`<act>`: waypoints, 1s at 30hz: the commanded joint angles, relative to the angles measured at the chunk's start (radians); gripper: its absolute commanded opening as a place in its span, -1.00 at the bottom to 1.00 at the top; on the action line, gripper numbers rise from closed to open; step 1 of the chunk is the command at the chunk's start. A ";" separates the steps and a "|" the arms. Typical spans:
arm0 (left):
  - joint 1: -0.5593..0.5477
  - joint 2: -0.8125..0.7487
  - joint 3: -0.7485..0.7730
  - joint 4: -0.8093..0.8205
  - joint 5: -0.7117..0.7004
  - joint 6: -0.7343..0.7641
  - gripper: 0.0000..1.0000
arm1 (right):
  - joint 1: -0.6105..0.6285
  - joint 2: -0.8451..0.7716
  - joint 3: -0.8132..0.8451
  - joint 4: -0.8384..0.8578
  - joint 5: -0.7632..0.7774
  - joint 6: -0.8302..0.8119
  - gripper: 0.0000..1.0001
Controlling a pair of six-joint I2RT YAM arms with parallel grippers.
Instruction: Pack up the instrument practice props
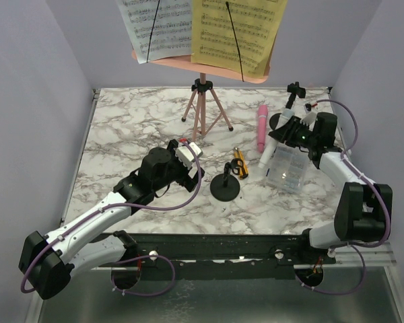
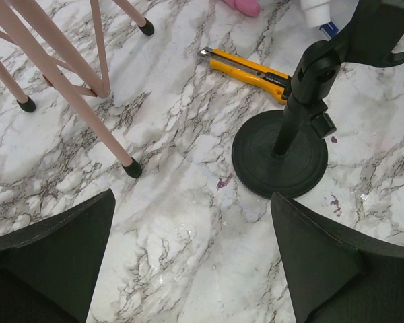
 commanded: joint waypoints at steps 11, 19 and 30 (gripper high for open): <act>0.004 0.004 -0.012 -0.017 -0.028 0.025 0.98 | 0.065 0.162 0.121 -0.066 0.213 -0.116 -1.00; 0.004 -0.007 -0.010 -0.018 -0.017 0.026 0.98 | 0.065 0.250 0.180 -0.092 0.266 -0.112 -0.92; 0.004 -0.003 -0.010 -0.020 -0.013 0.029 0.98 | 0.065 0.360 0.269 -0.160 0.390 -0.097 -0.45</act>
